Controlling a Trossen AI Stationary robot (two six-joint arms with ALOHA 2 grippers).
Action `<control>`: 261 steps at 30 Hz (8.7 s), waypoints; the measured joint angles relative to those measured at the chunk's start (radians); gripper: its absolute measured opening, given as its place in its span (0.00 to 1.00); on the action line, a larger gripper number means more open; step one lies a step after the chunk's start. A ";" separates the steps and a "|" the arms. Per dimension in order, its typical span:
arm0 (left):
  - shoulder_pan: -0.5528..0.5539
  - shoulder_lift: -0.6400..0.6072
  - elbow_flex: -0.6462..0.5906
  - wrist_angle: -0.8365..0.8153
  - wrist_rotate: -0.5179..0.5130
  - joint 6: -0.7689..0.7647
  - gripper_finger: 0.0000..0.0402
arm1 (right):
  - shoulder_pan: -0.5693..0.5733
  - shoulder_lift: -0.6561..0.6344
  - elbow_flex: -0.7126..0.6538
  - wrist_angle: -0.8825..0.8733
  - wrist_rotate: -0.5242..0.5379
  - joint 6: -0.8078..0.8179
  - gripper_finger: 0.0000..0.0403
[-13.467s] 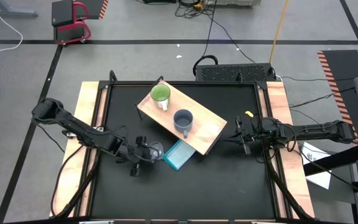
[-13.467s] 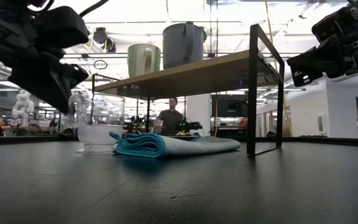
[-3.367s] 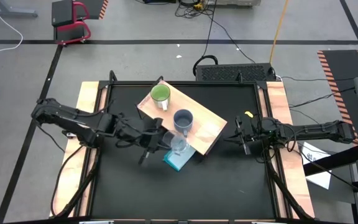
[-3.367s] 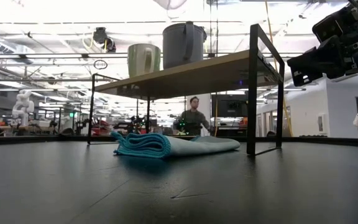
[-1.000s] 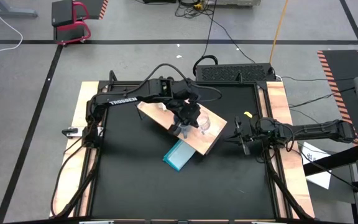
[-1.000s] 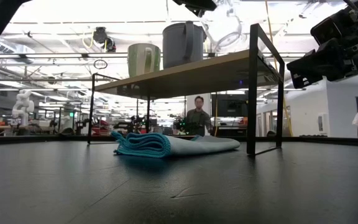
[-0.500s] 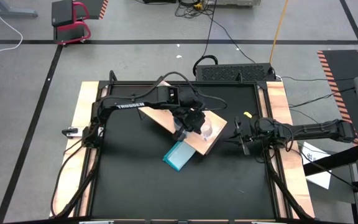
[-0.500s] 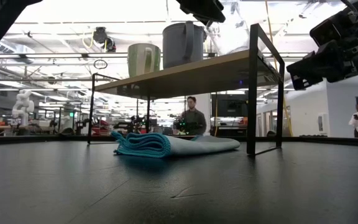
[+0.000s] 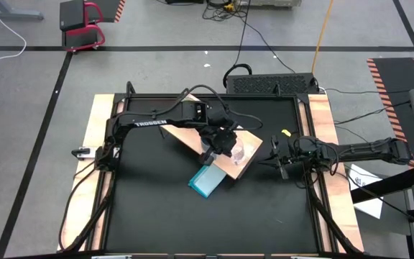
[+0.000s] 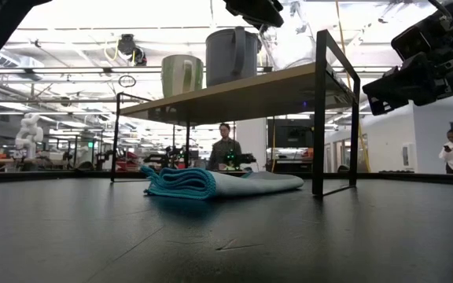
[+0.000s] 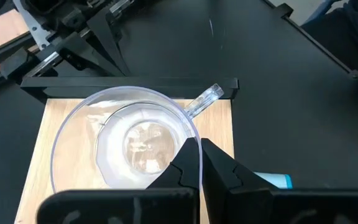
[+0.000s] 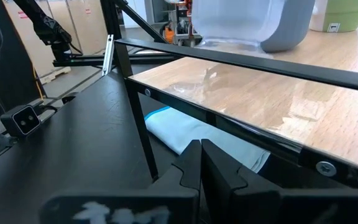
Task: Stack small to large cups/mugs on shelf
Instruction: Put the transparent mug on the shelf, then return to Home Position
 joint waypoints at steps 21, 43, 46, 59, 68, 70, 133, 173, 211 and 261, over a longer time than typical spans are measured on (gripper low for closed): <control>-0.019 0.016 -0.011 -0.008 -0.027 0.002 0.00 | 0.000 0.000 0.000 0.000 0.000 0.000 0.00; -0.048 0.017 -0.013 0.037 -0.105 -0.035 0.02 | 0.000 0.000 0.000 0.000 0.000 0.003 0.00; -0.049 0.017 -0.013 0.037 -0.105 -0.038 0.02 | 0.000 0.000 0.000 0.000 0.000 0.001 0.00; -0.048 0.021 -0.015 0.035 -0.107 -0.034 0.21 | 0.000 0.000 0.000 0.000 0.000 -0.003 0.00; -0.048 0.020 0.051 0.035 -0.114 -0.022 0.22 | 0.000 0.000 0.000 0.000 0.000 -0.004 0.00; -0.048 0.019 0.068 0.035 -0.114 -0.022 0.22 | 0.000 0.000 0.000 0.000 0.000 -0.004 0.00; -0.159 -0.896 -0.613 0.235 -0.293 -0.152 0.00 | 0.000 0.010 0.000 0.002 -0.001 0.019 0.00; -0.205 -1.647 -1.904 1.030 -0.288 -0.242 0.00 | 0.116 -0.064 0.000 0.112 -0.158 0.000 0.00; 0.011 -1.838 -2.041 0.947 -0.133 -0.231 0.00 | 0.155 -0.438 0.024 -0.295 0.157 -0.122 0.00; 0.166 -1.832 -2.140 1.090 -0.061 -0.243 0.08 | 0.155 -0.472 0.030 -0.351 0.157 -0.132 0.00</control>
